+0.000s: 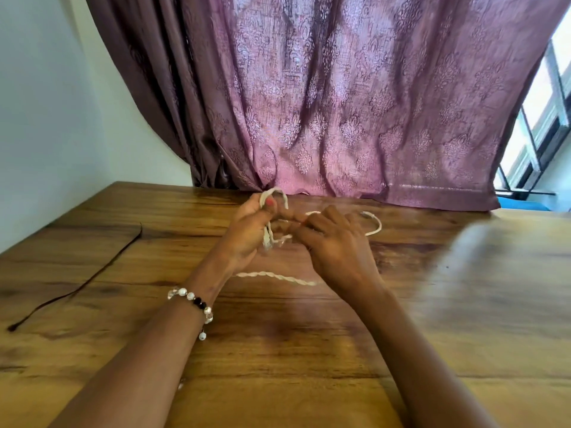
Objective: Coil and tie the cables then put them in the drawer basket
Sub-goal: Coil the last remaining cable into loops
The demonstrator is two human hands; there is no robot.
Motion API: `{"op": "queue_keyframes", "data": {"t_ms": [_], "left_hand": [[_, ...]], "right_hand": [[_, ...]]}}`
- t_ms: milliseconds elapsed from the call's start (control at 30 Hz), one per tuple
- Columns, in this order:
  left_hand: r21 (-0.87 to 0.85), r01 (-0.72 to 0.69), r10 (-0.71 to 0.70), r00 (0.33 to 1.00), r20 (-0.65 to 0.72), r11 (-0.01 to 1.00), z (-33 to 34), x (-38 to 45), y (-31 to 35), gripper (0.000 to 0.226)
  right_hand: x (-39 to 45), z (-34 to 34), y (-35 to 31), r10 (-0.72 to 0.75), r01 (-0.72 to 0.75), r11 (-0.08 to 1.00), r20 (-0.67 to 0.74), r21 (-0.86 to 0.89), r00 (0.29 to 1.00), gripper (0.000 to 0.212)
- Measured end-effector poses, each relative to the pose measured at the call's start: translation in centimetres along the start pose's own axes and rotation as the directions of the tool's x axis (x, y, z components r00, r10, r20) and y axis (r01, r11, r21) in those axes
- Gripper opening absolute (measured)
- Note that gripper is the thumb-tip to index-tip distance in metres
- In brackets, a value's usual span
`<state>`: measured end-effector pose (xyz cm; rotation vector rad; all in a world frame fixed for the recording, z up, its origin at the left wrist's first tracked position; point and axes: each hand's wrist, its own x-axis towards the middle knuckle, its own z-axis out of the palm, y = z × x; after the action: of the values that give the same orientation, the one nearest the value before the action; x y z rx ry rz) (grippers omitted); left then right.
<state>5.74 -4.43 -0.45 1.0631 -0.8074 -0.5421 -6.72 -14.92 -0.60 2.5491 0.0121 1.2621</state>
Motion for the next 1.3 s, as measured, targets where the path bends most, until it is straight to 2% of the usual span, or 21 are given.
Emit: {"op": "queue_keyframes", "data": {"t_ms": [67, 133, 233, 333, 433, 500, 600, 633, 700, 767, 900, 967, 1000, 1033, 1067, 1133, 1233, 1300], "left_hand": [[0.046, 0.047, -0.048, 0.998, 0.035, 0.998, -0.1, 0.1, -0.4, 0.018], [0.111, 0.061, -0.077, 0.987, 0.142, 0.992, 0.0, 0.2, -1.0, 0.028], [0.141, 0.083, -0.120, 0.953, 0.279, 0.987, 0.8, -0.3, -1.0, 0.032], [0.126, 0.155, -0.188, 0.929, 0.319, 0.980, 0.9, -0.3, -0.4, 0.047], [0.084, 0.207, -0.223, 0.922, 0.317, 0.975, -0.1, -0.1, -0.4, 0.040], [0.042, 0.254, -0.255, 0.922, 0.293, 0.966, -0.6, -0.1, -0.3, 0.036], [-0.066, 0.319, -0.288, 0.912, 0.293, 0.945, -1.2, -0.2, 0.1, 0.037], [-0.109, 0.340, -0.292, 0.902, 0.317, 0.934, -1.4, -0.2, 0.2, 0.039], [-0.169, 0.382, -0.294, 0.873, 0.390, 0.909, -1.5, -0.3, 0.3, 0.043], [-0.197, 0.402, -0.293, 0.858, 0.422, 0.894, -1.4, -0.3, 0.1, 0.047], [-0.106, 0.311, -0.261, 0.905, 0.337, 0.944, -0.6, -0.3, -0.3, 0.041], [-0.047, 0.289, -0.268, 0.928, 0.260, 0.956, -0.1, -0.1, -0.3, 0.038], [-0.038, 0.291, -0.276, 0.937, 0.216, 0.956, 0.1, 0.0, -0.3, 0.038], [-0.046, 0.294, -0.283, 0.944, 0.167, 0.955, 0.0, 0.1, -0.2, 0.038], [-0.073, 0.297, -0.287, 0.951, 0.117, 0.952, -0.2, 0.3, -0.2, 0.039], [-0.152, 0.290, -0.288, 0.957, 0.034, 0.945, -0.8, 0.5, 0.0, 0.041], [-0.272, 0.271, -0.294, 0.955, -0.044, 0.923, -0.9, 0.9, 0.1, 0.042], [-0.384, 0.232, -0.291, 0.951, -0.101, 0.894, -1.0, 1.2, 0.4, 0.044]], "right_hand": [[0.1, -0.4, 0.7, 0.105, -0.096, 0.989, -0.076, 0.114, 0.992, 0.014], [0.1, -0.7, 1.2, 0.211, -0.186, 0.962, -0.109, 0.201, 0.971, 0.016], [-0.1, -0.5, 1.8, 0.290, -0.256, 0.940, -0.131, 0.226, 0.948, 0.019], [-0.2, 0.0, 2.2, 0.280, -0.242, 0.939, -0.134, 0.242, 0.951, 0.025], [0.0, 0.4, 2.5, 0.262, -0.221, 0.932, -0.112, 0.286, 0.959, 0.028], [0.2, 0.5, 2.6, 0.246, -0.210, 0.908, -0.055, 0.361, 0.968, 0.034], [0.4, 0.4, 2.6, 0.244, -0.245, 0.812, 0.073, 0.529, 0.967, 0.046], [0.3, 0.4, 2.6, 0.225, -0.247, 0.787, 0.109, 0.566, 0.968, 0.044], [0.2, 0.7, 2.4, 0.149, -0.213, 0.752, 0.155, 0.624, 0.977, 0.028], [0.0, 1.0, 2.0, 0.150, -0.217, 0.726, 0.157, 0.653, 0.976, 0.021], [-0.3, 1.6, 1.8, 0.254, -0.298, 0.690, 0.165, 0.659, 0.953, 0.039], [-0.4, 1.8, 2.0, 0.274, -0.349, 0.689, 0.217, 0.635, 0.937, 0.032], [-0.3, 1.9, 2.1, 0.319, -0.411, 0.655, 0.260, 0.634, 0.911, 0.023], [-0.3, 1.9, 2.2, 0.386, -0.507, 0.556, 0.335, 0.659, 0.859, 0.015], [-0.2, 1.8, 2.0, 0.445, -0.599, 0.397, 0.426, 0.695, 0.788, 0.015], [-0.2, 1.5, 1.8, 0.477, -0.690, 0.062, 0.585, 0.722, 0.656, 0.020], [-0.3, 1.2, 1.5, 0.369, -0.687, -0.352, 0.769, 0.636, 0.522, 0.018], [-0.4, 1.1, 1.8, 0.272, -0.670, -0.524, 0.849, 0.526, 0.453, 0.016]]}}
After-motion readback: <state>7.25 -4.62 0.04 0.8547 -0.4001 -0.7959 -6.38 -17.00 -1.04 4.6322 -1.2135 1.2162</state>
